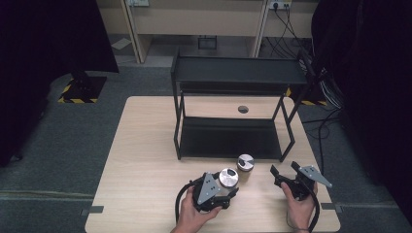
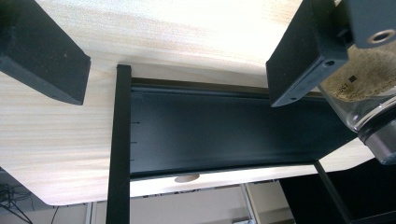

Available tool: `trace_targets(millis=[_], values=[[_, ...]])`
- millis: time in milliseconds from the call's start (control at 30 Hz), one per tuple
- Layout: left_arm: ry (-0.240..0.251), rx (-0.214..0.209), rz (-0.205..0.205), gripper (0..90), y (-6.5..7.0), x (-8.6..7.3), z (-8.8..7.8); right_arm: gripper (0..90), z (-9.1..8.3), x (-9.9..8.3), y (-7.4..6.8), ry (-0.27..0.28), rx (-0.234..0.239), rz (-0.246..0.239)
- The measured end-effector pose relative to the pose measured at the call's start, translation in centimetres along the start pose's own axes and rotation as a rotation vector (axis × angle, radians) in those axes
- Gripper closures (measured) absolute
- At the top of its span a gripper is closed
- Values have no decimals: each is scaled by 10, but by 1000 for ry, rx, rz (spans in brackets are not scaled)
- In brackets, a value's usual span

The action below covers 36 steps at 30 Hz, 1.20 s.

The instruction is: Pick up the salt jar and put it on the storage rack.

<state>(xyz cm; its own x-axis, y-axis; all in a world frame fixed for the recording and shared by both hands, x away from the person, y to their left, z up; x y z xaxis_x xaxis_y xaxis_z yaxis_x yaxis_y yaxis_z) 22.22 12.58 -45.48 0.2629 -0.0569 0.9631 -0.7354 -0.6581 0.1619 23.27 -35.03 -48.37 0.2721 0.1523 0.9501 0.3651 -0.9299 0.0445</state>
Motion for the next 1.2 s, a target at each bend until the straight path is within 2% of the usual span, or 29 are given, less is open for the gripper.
trace_targets(millis=[33, 67, 100, 133, 200, 433, 700, 833, 1000, 1200], values=[[39, 16, -3, 305, 1, 8, -8, 65, 0, 0, 0, -2, -1, -2], [39, 16, -3, 305, 1, 8, -8, 65, 0, 0, 0, -3, -1, -1], [79, 32, -13, 305, 1, 13, -14, 65, 0, 0, 0, -1, 0, 1], [79, 32, -13, 305, 1, 13, -14, 65, 0, 0, 0, -1, 0, 1], [110, 52, -4, 305, 0, 20, -22, 65, 0, 0, 0, 2, -2, 5], [139, 73, -3, 305, -2, 25, -32, 65, 0, 0, 0, -2, -2, 0], [167, 98, -17, 305, -3, 33, -32, 65, 0, 0, 0, -1, -1, 2], [184, 136, -11, 305, -4, 44, -31, 65, 0, 0, 1, 0, 1, 8], [204, 180, -24, 305, -8, 58, -29, 65, 0, 0, 1, -1, 1, 6], [228, 211, -30, 305, -12, 70, -28, 65, 0, 0, 2, -3, 4, 9]])
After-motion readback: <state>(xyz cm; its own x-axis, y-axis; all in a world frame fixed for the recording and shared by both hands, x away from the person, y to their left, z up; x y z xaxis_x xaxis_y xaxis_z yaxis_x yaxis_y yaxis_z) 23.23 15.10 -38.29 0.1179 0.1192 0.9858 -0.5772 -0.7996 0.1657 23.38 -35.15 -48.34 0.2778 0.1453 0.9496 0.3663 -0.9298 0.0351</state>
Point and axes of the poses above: each handheld gripper's, and its own axes: z roughly forward along the jaws, x roughly out of its top, y roughly to its right, the point moved 1 cm from there along z, roughly forward along the jaws, and after that the axes turned 13 degrees about -z, right-handed, at the moved point
